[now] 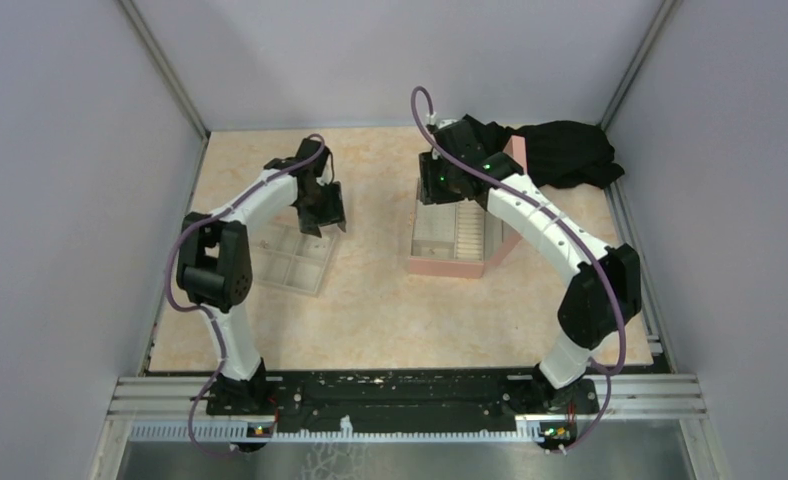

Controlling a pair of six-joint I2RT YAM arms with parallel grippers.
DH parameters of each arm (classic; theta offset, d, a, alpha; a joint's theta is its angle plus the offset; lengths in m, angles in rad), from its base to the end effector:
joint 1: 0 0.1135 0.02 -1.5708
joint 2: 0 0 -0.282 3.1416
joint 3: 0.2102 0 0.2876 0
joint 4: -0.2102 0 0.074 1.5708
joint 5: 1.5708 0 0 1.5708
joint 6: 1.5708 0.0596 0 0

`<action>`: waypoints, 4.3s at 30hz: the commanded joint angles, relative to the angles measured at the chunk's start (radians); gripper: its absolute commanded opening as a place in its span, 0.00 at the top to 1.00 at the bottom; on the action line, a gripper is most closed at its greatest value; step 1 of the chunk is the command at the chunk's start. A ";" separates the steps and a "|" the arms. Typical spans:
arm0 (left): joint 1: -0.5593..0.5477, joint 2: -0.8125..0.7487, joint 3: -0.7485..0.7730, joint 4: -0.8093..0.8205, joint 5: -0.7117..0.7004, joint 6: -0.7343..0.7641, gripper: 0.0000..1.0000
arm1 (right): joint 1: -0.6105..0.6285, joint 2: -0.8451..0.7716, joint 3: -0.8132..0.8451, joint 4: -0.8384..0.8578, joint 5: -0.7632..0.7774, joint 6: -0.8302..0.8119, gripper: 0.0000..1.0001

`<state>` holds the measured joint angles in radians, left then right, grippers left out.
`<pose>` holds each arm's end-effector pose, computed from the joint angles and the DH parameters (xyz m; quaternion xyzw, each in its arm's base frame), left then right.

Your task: Organize the mixed jewelry

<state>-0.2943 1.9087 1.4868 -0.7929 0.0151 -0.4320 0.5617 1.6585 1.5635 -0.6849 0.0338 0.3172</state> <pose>0.4220 -0.1289 0.1939 -0.0664 0.9819 -0.0698 0.1629 0.3611 0.2249 0.3335 -0.1061 0.9166 0.1498 0.3552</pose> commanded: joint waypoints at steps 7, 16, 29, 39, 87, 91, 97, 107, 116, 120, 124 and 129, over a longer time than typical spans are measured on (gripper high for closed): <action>-0.019 0.127 0.104 0.011 0.052 -0.027 0.32 | -0.029 -0.054 -0.030 0.003 0.035 -0.001 0.60; 0.009 0.250 0.333 0.077 0.050 -0.010 0.32 | -0.037 -0.070 -0.063 -0.003 0.040 0.003 0.60; 0.230 0.362 0.628 0.033 0.112 0.077 0.31 | -0.037 -0.081 -0.088 -0.018 0.040 0.043 0.60; 0.441 0.272 0.371 0.040 0.071 0.128 0.31 | -0.038 -0.021 -0.062 0.020 -0.029 0.060 0.60; 0.051 -0.454 -0.496 0.030 -0.093 0.204 0.28 | -0.037 0.002 -0.063 0.035 -0.096 0.020 0.60; 0.025 -0.457 -0.493 0.081 -0.064 0.245 0.29 | -0.037 -0.001 -0.066 0.033 -0.098 0.019 0.60; 0.008 -0.374 -0.471 0.115 -0.079 0.310 0.30 | -0.037 -0.006 -0.075 0.038 -0.100 0.020 0.60; -0.012 -0.279 -0.467 0.164 -0.077 0.345 0.38 | -0.037 -0.019 -0.086 0.033 -0.084 0.026 0.60; -0.012 -0.202 -0.424 0.157 -0.090 0.331 0.64 | -0.037 -0.021 -0.085 0.031 -0.076 0.034 0.60; -0.012 -0.171 -0.376 0.150 -0.114 0.283 0.70 | -0.037 -0.021 -0.083 0.023 -0.070 0.036 0.60; -0.012 -0.094 -0.277 0.122 -0.113 0.232 0.75 | -0.037 -0.025 -0.079 0.009 -0.052 0.038 0.60; -0.012 0.012 -0.143 0.087 -0.070 0.164 1.00 | -0.061 -0.060 -0.050 -0.009 0.032 0.052 0.60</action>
<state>-0.3115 1.8450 1.2530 -0.7174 -0.0864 -0.1890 0.5255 1.6825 1.4788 -0.6964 -0.0063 0.3462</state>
